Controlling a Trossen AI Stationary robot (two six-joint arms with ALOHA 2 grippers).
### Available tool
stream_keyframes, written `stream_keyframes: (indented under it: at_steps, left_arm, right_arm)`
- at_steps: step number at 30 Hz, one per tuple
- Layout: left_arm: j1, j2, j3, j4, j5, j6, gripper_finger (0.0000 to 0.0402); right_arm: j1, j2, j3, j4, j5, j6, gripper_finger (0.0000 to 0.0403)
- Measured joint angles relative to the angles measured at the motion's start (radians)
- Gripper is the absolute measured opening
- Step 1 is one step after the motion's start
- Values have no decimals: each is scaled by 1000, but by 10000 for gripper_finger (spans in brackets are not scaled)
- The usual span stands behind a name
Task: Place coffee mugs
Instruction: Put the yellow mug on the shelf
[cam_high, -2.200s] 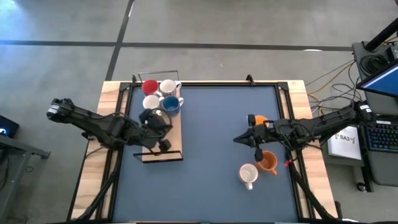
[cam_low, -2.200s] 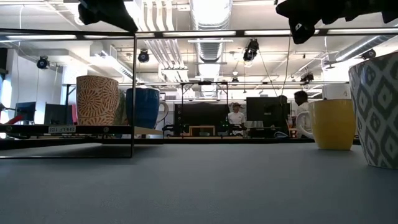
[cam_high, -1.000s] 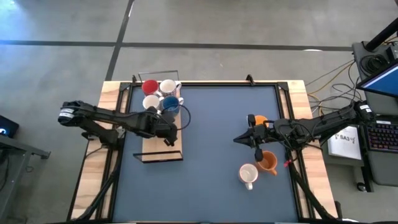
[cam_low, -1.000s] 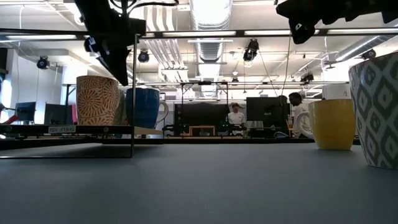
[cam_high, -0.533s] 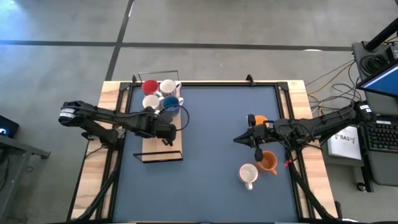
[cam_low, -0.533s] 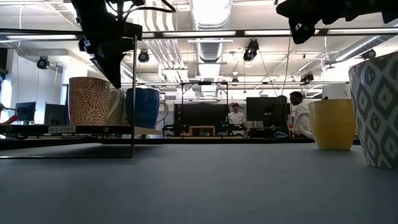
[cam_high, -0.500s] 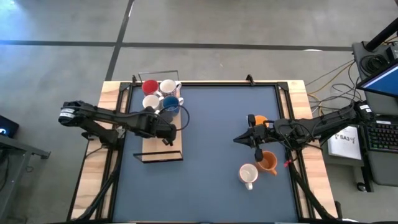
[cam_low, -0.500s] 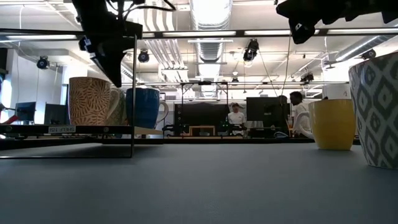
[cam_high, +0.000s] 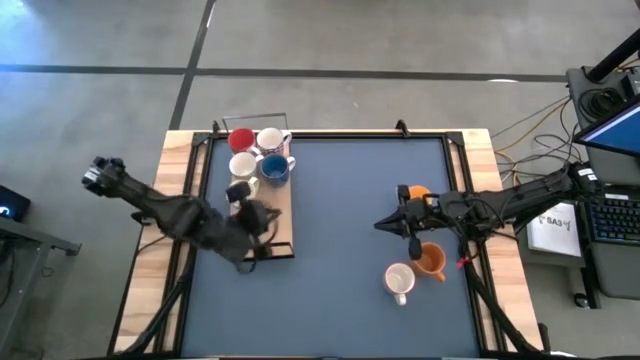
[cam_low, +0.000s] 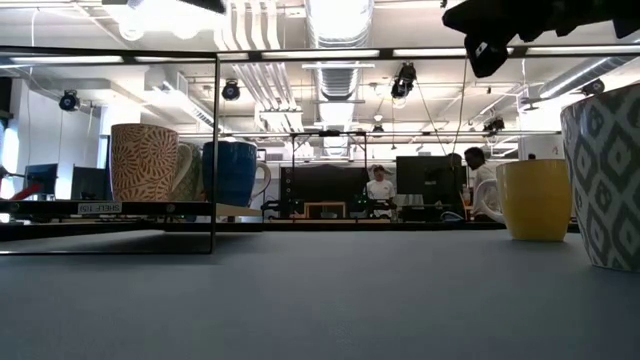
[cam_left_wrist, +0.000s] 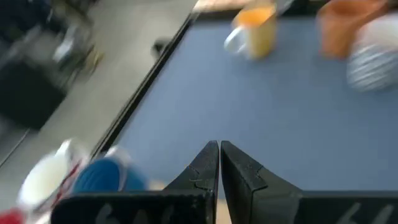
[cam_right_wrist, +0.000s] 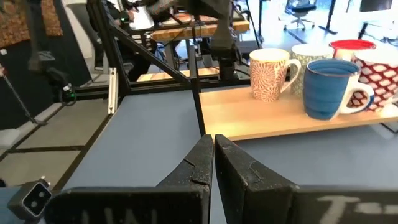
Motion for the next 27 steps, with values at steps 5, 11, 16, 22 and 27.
stream_keyframes:
  at_steps: [5, 11, 16, 22, 27]
  left_arm:
    - [-109, -71, -131, 267, -30, 153, 0]
    - [-162, -144, -301, 510, -31, 275, 0]
    - [-163, -237, -426, 610, -47, 284, 0]
    - [-162, -350, -501, 622, -208, 282, 0]
    - [-162, -396, -525, 621, -241, 282, 0]
  right_arm:
    - [0, 63, 61, -52, 18, 11, 9]
    - [0, 155, 189, -258, 16, 21, 9]
    - [0, 224, 318, -529, 15, 95, 9]
    - [-25, 300, 489, -965, 57, 351, 9]
    - [-57, 354, 581, -1190, 173, 555, 9]
